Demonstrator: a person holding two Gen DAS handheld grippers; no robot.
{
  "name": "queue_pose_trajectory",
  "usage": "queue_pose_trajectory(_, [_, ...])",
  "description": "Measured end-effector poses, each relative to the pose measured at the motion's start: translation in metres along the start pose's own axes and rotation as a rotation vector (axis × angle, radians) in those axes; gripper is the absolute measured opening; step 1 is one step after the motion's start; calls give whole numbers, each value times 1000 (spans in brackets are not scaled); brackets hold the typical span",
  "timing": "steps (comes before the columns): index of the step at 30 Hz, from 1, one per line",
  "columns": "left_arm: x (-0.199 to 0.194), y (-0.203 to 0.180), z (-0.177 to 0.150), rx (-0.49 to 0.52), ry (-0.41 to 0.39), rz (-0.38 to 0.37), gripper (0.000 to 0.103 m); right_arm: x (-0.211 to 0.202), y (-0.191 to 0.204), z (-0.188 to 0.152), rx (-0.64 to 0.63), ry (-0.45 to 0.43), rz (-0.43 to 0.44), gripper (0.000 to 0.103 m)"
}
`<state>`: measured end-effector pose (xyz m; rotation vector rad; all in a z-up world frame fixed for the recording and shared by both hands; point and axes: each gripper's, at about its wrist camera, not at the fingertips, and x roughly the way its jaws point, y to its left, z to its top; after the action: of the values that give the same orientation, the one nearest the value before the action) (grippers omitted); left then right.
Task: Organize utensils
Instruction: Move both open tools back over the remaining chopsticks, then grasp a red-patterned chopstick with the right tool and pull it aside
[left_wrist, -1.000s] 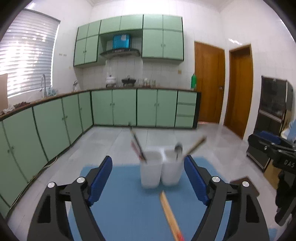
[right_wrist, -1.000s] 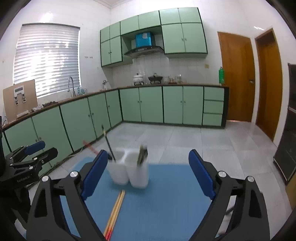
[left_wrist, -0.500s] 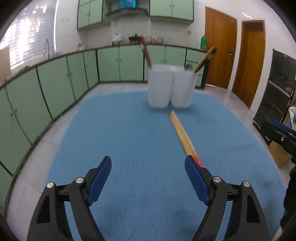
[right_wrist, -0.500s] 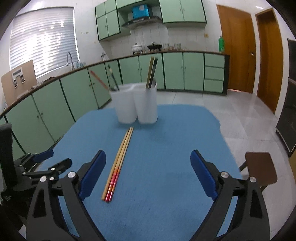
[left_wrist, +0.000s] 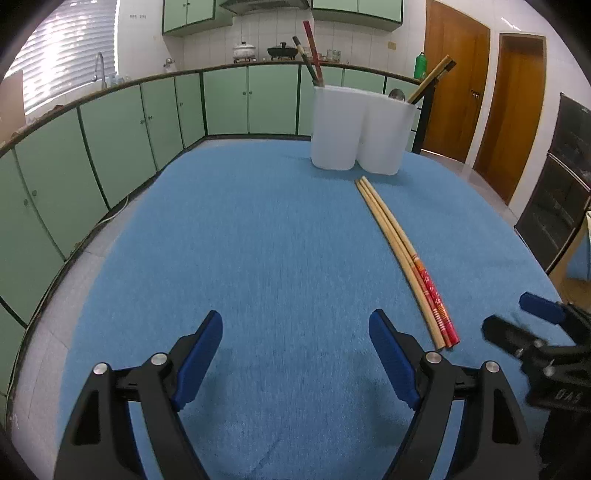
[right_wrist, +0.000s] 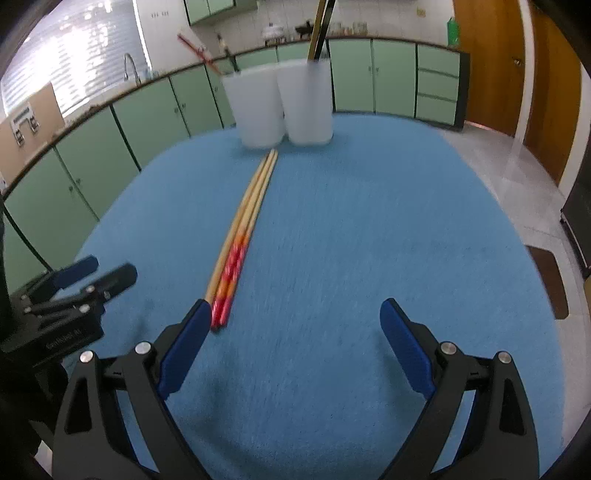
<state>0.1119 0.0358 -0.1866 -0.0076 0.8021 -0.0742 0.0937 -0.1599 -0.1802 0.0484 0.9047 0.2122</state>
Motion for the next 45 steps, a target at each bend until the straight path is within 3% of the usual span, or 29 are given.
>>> queue_pose_trajectory(14, [8, 1, -2, 2, 40, -9, 81, 16, 17, 7, -83, 54, -55, 89])
queue_pose_trajectory(23, [12, 2, -2, -5, 55, -13, 82, 7, -14, 4, -12, 39, -117, 88])
queue_pose_trajectory(29, [14, 2, -2, -4, 61, -9, 82, 5, -13, 5, -8, 26, -42, 80])
queue_pose_trajectory(39, [15, 5, -2, -11, 64, -7, 82, 12, 17, 6, -100, 34, -45, 48])
queue_pose_trajectory(41, [15, 5, -2, -12, 64, -6, 82, 12, 20, 6, -116, 31, -41, 32])
queue_pose_trajectory(45, [15, 2, -2, -5, 64, -2, 82, 13, 23, 6, -134, 30, -25, 11])
